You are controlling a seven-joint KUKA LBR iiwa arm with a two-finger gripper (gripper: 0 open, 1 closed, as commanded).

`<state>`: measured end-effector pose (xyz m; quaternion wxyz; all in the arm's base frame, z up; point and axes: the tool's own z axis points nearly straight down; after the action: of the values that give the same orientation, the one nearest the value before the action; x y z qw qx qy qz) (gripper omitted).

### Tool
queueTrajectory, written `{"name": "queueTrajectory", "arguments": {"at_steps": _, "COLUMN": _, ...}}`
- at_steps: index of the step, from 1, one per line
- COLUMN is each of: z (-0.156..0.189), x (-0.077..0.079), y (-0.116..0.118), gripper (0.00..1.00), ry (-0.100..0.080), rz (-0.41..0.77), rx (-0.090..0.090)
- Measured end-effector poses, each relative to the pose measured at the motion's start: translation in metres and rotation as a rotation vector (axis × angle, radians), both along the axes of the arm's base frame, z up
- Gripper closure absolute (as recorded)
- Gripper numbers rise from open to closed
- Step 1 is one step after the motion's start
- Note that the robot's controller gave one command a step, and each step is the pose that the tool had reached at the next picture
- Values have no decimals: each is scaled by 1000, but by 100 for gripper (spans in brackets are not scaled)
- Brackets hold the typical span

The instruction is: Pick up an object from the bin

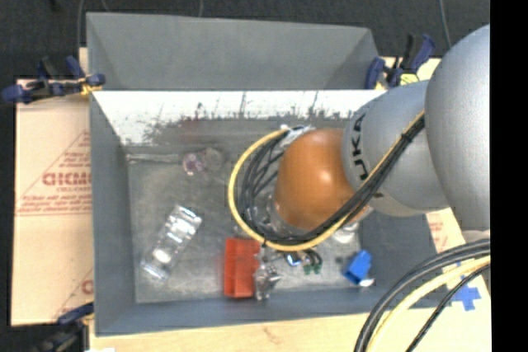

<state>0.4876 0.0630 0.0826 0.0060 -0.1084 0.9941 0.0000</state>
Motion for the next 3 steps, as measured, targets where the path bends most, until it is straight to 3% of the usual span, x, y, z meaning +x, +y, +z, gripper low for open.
{"name": "queueTrajectory", "arguments": {"at_steps": 1, "z": -10, "x": 0, "y": 22, "gripper": 0, "ry": 8, "rz": -431, "rx": 3}}
{"name": "queueTrajectory", "arguments": {"at_steps": 2, "z": -8, "x": 1, "y": 42, "gripper": 0, "ry": -2, "rz": -236, "rx": 0}}
{"name": "queueTrajectory", "arguments": {"at_steps": 3, "z": -9, "x": 0, "y": 66, "gripper": 0, "ry": -4, "rz": -319, "rx": 4}}
